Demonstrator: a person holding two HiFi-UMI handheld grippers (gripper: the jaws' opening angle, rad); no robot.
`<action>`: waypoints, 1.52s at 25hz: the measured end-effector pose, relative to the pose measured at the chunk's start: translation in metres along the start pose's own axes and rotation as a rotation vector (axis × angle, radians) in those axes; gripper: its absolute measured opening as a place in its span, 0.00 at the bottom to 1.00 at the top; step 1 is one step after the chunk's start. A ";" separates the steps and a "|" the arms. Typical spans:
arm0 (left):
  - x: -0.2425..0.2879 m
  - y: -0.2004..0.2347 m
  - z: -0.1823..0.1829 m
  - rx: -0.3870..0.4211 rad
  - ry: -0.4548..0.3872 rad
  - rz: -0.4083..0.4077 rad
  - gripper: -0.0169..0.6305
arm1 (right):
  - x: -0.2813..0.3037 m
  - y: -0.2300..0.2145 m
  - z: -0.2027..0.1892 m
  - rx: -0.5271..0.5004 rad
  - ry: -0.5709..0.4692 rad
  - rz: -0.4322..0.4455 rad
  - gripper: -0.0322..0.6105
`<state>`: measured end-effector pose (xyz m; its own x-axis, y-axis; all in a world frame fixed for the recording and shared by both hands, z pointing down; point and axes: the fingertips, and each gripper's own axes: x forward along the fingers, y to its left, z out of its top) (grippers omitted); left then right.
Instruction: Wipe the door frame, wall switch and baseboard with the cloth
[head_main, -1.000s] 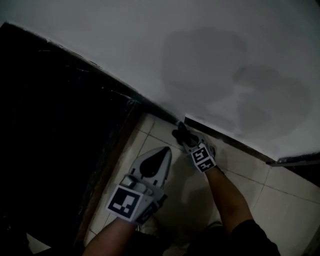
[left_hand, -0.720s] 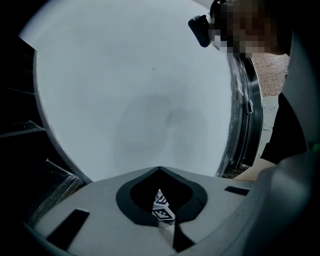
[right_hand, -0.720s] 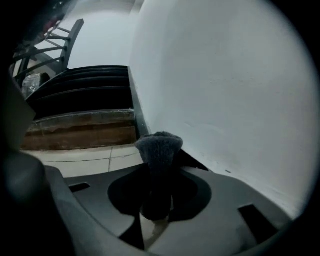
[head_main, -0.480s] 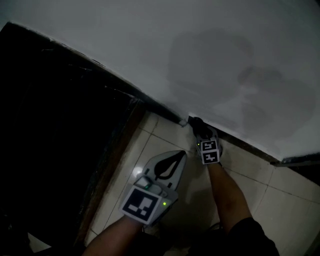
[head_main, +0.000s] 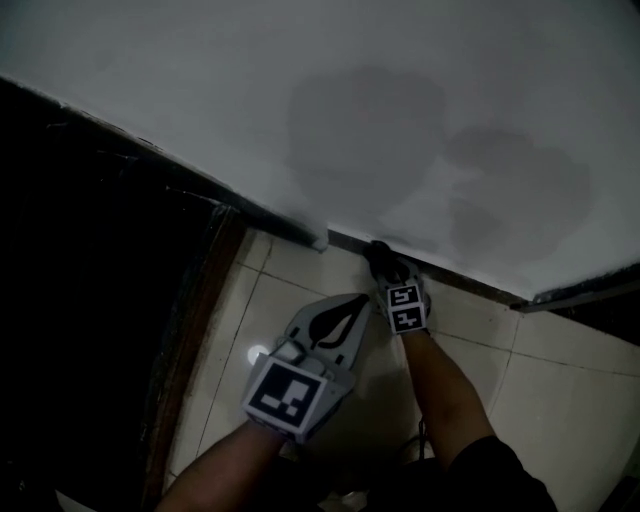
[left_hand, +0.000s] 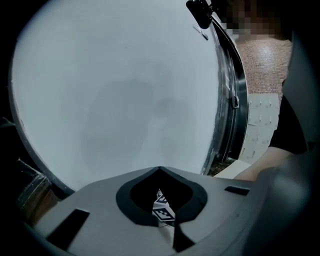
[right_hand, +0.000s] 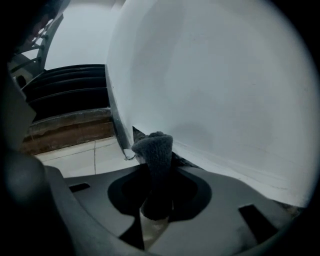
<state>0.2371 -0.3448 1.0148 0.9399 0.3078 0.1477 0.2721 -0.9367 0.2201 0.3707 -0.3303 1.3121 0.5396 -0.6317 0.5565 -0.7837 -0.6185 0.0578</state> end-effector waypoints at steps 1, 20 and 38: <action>0.002 -0.004 0.000 -0.005 -0.001 -0.006 0.03 | -0.005 -0.005 -0.004 0.006 0.003 -0.009 0.19; 0.047 -0.070 -0.013 -0.014 0.035 -0.124 0.03 | -0.095 -0.114 -0.069 0.024 0.042 -0.158 0.19; 0.089 -0.118 -0.031 0.014 0.074 -0.191 0.03 | -0.161 -0.191 -0.114 0.077 0.060 -0.280 0.19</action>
<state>0.2819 -0.2020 1.0320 0.8531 0.4913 0.1755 0.4475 -0.8621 0.2378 0.3984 -0.0573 1.3059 0.7104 -0.4039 0.5763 -0.5799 -0.8000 0.1541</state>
